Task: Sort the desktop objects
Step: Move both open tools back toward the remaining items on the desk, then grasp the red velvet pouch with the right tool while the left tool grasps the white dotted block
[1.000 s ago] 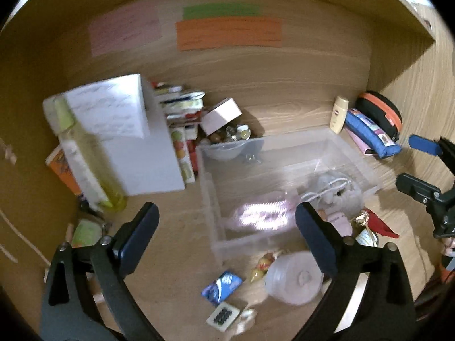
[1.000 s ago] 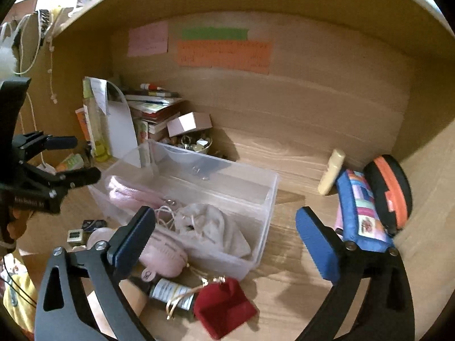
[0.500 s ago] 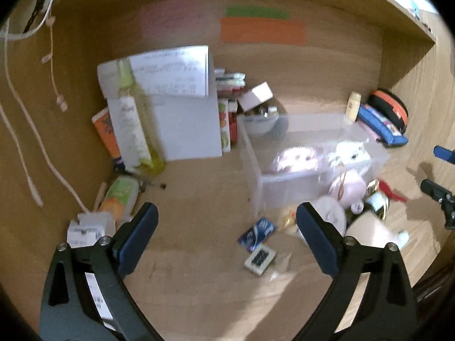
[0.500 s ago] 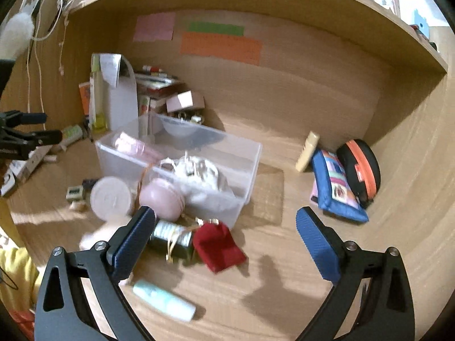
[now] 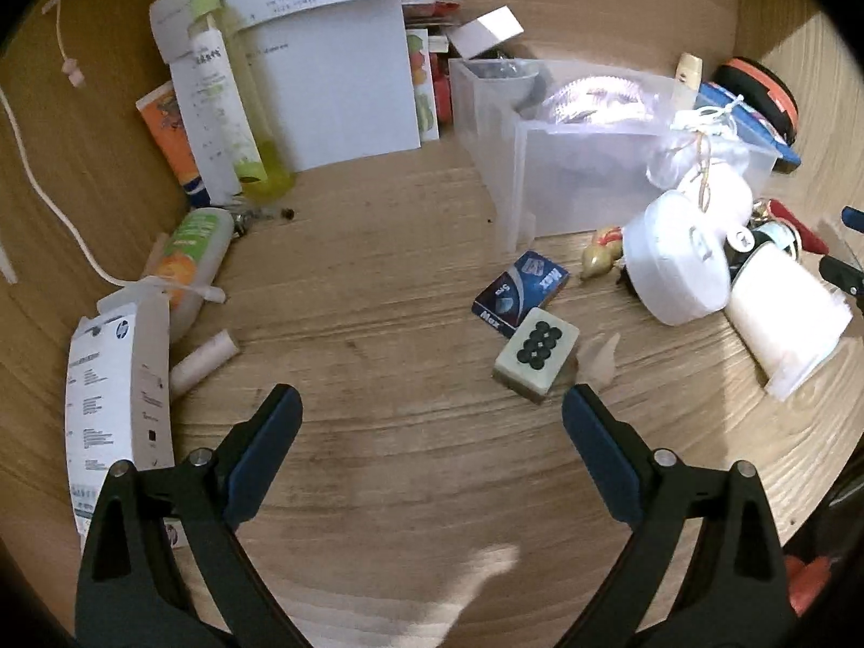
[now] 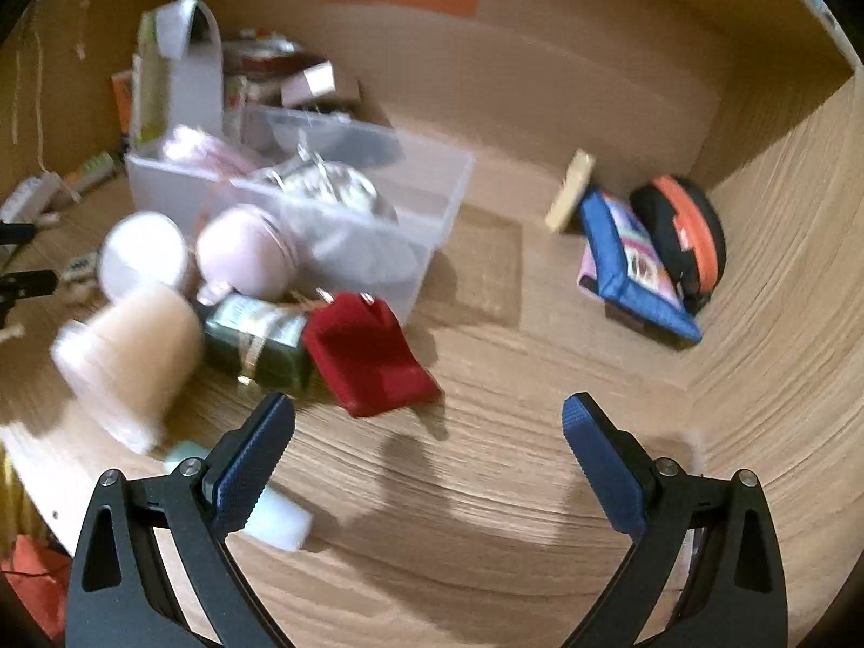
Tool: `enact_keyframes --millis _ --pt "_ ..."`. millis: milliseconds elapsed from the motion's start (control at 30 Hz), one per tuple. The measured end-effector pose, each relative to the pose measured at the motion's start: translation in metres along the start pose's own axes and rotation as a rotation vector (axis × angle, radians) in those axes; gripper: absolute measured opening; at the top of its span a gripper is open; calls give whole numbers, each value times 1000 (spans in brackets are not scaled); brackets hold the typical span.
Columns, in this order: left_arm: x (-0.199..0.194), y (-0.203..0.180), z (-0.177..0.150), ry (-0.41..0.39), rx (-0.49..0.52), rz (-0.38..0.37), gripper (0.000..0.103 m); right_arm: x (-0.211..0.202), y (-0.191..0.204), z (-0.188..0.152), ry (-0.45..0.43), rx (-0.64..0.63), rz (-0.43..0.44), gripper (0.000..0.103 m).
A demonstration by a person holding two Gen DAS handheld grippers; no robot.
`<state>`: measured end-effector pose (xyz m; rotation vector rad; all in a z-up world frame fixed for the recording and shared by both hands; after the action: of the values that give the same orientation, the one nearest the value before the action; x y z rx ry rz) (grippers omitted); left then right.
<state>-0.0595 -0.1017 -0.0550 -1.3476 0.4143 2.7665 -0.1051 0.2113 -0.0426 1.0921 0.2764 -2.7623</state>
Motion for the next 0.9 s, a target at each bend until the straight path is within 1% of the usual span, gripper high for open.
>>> enact_keyframes --millis 33,133,200,300,367,400,467,500,533,567,600,667,700,733,767,800,867,900 --pt "2 -1 0 -4 20 -13 99 6 -2 0 12 0 -4 99" --pt "9 -3 3 3 30 -15 98 20 -5 -1 46 0 13 99" --pt "14 -6 6 10 33 -31 95 27 -6 1 71 6 38 99" --pt "19 -11 12 9 42 -58 86 37 -5 4 98 11 76 99" --pt "21 -12 16 1 54 -73 75 42 -2 7 106 5 91 99" --pt "21 -13 17 -1 56 -81 73 44 -1 9 107 -1 92 97" --pt "23 -14 20 -4 56 -101 64 50 0 14 113 -14 99 96" --pt "23 -14 21 -5 53 -114 62 53 0 16 116 -17 108 92" --pt "24 -14 22 -5 50 -122 57 55 0 18 122 -19 120 89" --pt "24 -13 22 -5 47 -133 51 58 0 19 130 -23 135 84" --pt "24 -13 23 -5 43 -140 49 59 0 20 132 -23 143 76" --pt "23 -14 24 -7 40 -148 35 63 1 22 143 -26 160 66" --pt "23 -14 24 -9 42 -148 32 66 1 23 152 -24 172 57" --pt "23 -15 24 -9 45 -146 27 68 2 24 160 -22 183 51" --pt "22 -16 25 -8 45 -143 24 69 2 25 166 -19 190 40" --pt "22 -16 24 -7 45 -139 24 70 2 26 170 -9 207 28" --pt "22 -16 23 -6 43 -137 24 69 1 27 169 3 221 22" --pt "21 -15 23 -6 39 -135 24 66 1 27 159 4 221 17"
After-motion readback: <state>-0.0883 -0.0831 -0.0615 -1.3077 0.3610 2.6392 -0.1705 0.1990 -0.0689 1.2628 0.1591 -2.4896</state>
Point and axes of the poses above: each gripper's, at about its wrist camera, not at the fingertips, and x roughly the way its jaws point, y to its left, z to its top, the point moved 1 cm from there along x, roughly the way its jaws point, and after that the axes turned 11 degrees about x, right-handed, at the moved point
